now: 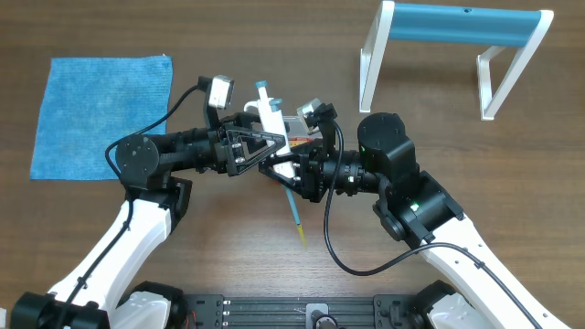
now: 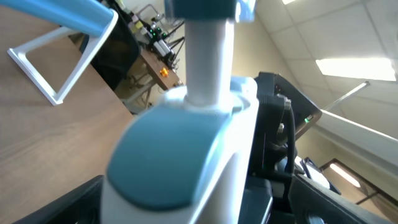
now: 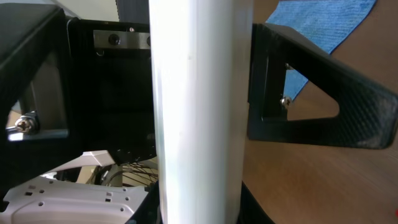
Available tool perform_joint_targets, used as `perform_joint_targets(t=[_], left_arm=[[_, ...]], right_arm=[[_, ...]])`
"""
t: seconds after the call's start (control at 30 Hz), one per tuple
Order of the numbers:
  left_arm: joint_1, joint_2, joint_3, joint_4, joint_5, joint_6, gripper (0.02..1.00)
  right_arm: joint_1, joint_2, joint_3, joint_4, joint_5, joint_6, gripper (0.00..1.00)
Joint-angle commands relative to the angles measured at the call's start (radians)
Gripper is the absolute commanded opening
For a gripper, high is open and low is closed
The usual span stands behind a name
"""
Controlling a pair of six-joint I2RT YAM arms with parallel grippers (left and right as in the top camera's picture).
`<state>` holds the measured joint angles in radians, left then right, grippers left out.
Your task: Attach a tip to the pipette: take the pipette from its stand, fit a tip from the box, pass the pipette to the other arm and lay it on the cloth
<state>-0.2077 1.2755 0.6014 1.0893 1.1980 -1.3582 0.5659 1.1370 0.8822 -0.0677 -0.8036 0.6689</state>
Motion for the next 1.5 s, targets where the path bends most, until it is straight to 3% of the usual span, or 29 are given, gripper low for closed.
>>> perform_joint_targets(t=[0.03,0.07,0.1,0.2,0.23,0.27,0.37,0.43,0.53,0.57,0.63,0.67,0.83,0.87,0.9,1.0,1.07,1.1,1.17,1.27,1.33,1.4,1.5], left_arm=[[-0.002,0.006,0.027,0.007,-0.045,0.056,0.549],[-0.002,0.006,0.027,0.008,-0.055,0.059,0.395],[-0.002,0.006,0.027,0.008,-0.070,0.059,0.053],[-0.003,0.006,0.027,0.012,-0.096,0.100,0.027],[-0.003,0.006,0.027,0.011,-0.095,0.100,0.029],[-0.003,0.006,0.027,0.011,-0.095,0.107,0.027],[0.008,0.006,0.027,-0.070,-0.116,0.175,0.027],[0.044,0.006,0.027,-0.195,-0.153,0.273,0.027],[0.141,0.006,0.027,-0.385,-0.216,0.404,0.027],[0.187,0.006,0.027,-0.393,-0.229,0.403,0.027],[0.317,0.006,0.027,-0.472,-0.268,0.415,0.025],[0.363,0.006,0.027,-0.546,-0.272,0.458,0.025],[0.730,0.003,0.071,-1.377,-0.284,0.921,0.027],[0.789,0.003,0.124,-1.543,-0.339,1.030,0.027],[0.832,0.005,0.216,-1.758,-0.496,1.159,0.025],[0.845,0.060,0.484,-2.065,-0.685,1.369,0.027],[0.842,0.167,0.692,-2.182,-0.766,1.432,0.025],[0.842,0.315,0.922,-2.282,-0.827,1.466,0.025],[0.840,0.529,1.241,-2.360,-0.910,1.472,0.025],[0.814,0.861,1.730,-2.362,-1.025,1.537,0.025],[0.781,0.988,1.885,-2.369,-1.082,1.605,0.027],[0.720,1.075,1.902,-2.366,-1.226,1.704,0.023],[0.642,1.189,1.902,-2.372,-1.239,1.762,0.025]], right_arm=[[0.002,-0.007,0.010,0.008,-0.021,0.008,0.082],[0.002,-0.007,0.010,0.008,-0.021,0.008,0.084],[0.002,-0.007,0.010,0.008,-0.021,0.008,0.082],[0.002,-0.007,0.010,0.008,-0.060,0.008,0.082],[0.002,-0.007,0.010,0.008,-0.074,0.008,0.314],[0.002,-0.007,0.010,0.007,-0.074,0.008,0.825],[-0.015,-0.007,0.010,-0.075,-0.072,-0.035,0.827],[-0.081,-0.008,0.010,-0.224,-0.071,-0.137,0.829],[-0.244,-0.008,0.010,-0.275,-0.060,-0.288,0.851],[-0.312,-0.008,0.010,-0.303,-0.010,-0.307,0.853],[-0.444,-0.008,0.010,-0.425,0.222,-0.333,0.853],[-0.475,-0.010,0.011,-0.454,0.286,-0.335,0.851],[-0.571,-0.124,0.084,-0.699,0.467,-0.399,0.855],[-0.579,-0.161,0.100,-0.737,0.483,-0.402,0.855],[-0.581,-0.194,0.104,-0.748,0.482,-0.401,0.864],[-0.581,-0.225,0.104,-0.755,0.482,-0.378,0.855],[-0.581,-0.211,0.104,-0.755,0.482,-0.367,0.855],[-0.577,-0.192,0.104,-0.755,0.482,-0.323,0.855],[-0.564,-0.182,0.104,-0.755,0.488,-0.285,0.855],[-0.536,-0.180,0.104,-0.773,0.584,-0.253,0.855],[-0.536,-0.179,0.104,-0.772,0.588,-0.230,0.855],[-0.536,-0.177,0.104,-0.772,0.591,-0.187,0.855],[-0.536,-0.177,0.104,-0.769,0.591,-0.133,0.855]])
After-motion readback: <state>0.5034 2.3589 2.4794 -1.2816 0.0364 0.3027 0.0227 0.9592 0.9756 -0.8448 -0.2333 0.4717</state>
